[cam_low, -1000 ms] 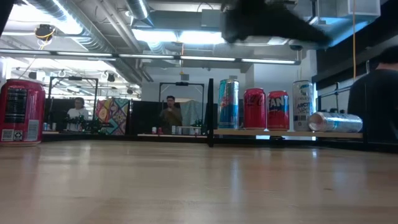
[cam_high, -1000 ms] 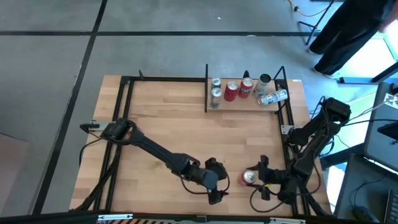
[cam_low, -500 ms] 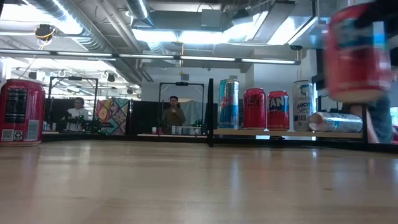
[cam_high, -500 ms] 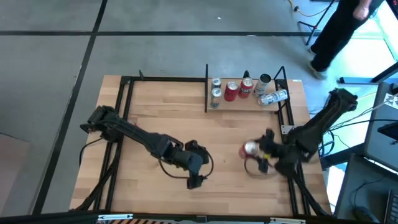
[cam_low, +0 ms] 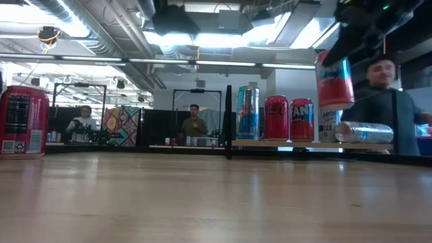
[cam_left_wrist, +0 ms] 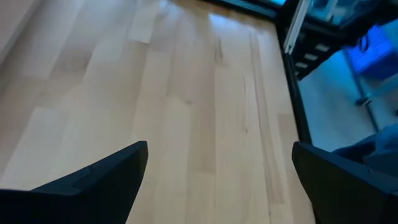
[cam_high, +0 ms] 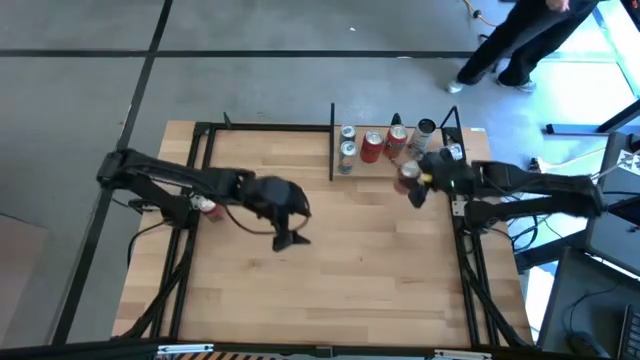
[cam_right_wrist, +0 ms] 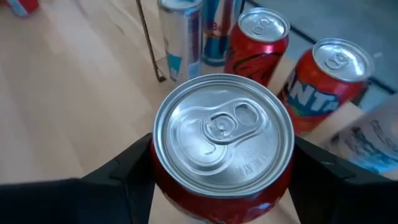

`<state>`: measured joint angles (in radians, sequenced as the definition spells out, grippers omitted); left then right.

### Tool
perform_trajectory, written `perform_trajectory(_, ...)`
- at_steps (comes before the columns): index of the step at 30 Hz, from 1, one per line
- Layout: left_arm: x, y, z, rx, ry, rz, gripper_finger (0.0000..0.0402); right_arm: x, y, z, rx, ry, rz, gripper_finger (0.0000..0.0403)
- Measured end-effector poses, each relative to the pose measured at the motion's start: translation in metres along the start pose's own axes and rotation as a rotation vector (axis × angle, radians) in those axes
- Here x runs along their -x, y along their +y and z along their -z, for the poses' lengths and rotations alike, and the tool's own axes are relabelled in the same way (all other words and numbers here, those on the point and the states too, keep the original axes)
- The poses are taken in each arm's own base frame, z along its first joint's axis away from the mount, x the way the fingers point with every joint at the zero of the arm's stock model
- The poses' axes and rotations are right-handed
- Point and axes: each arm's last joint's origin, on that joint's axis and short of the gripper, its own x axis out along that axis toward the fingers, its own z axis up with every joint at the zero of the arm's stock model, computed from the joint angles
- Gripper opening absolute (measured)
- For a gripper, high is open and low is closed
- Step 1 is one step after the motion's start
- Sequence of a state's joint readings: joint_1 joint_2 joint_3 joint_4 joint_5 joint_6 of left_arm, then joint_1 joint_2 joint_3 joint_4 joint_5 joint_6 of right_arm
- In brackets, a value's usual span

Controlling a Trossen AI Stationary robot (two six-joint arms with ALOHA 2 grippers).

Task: Place canned beverage on shelf
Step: Put the red soda can on the shelf aligned with the other red soda can

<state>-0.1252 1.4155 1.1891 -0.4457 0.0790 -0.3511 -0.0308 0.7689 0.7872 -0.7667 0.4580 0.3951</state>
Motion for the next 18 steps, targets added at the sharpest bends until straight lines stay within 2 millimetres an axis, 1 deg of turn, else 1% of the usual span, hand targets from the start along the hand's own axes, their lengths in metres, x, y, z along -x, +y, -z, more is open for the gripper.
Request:
perform_trajectory(3,0.015,0.017,0.003,0.018,-0.035,0.032,0.0396,-0.013,-0.014,-0.013,-0.032,-0.011,-0.024,0.0263)
perform_trajectory(5,0.025,0.024,0.003,0.014,-0.053,0.044,0.0396,-0.021,-0.024,-0.020,-0.041,-0.020,-0.022,0.0263)
perform_trajectory(7,0.031,0.029,0.001,0.002,-0.061,0.047,0.0396,-0.030,-0.034,-0.021,-0.038,-0.028,-0.016,0.0263)
perform_trajectory(9,0.035,0.033,0.000,-0.013,-0.074,0.044,0.0396,-0.041,-0.043,-0.020,-0.044,-0.033,-0.009,0.0263)
perform_trajectory(14,0.041,0.038,-0.003,-0.011,-0.097,0.031,0.0396,-0.067,-0.059,-0.003,-0.038,0.002,0.001,0.0263)
perform_trajectory(18,0.043,0.042,-0.004,0.019,-0.104,0.019,0.0396,-0.076,-0.067,0.000,-0.029,-0.043,0.018,0.0263)
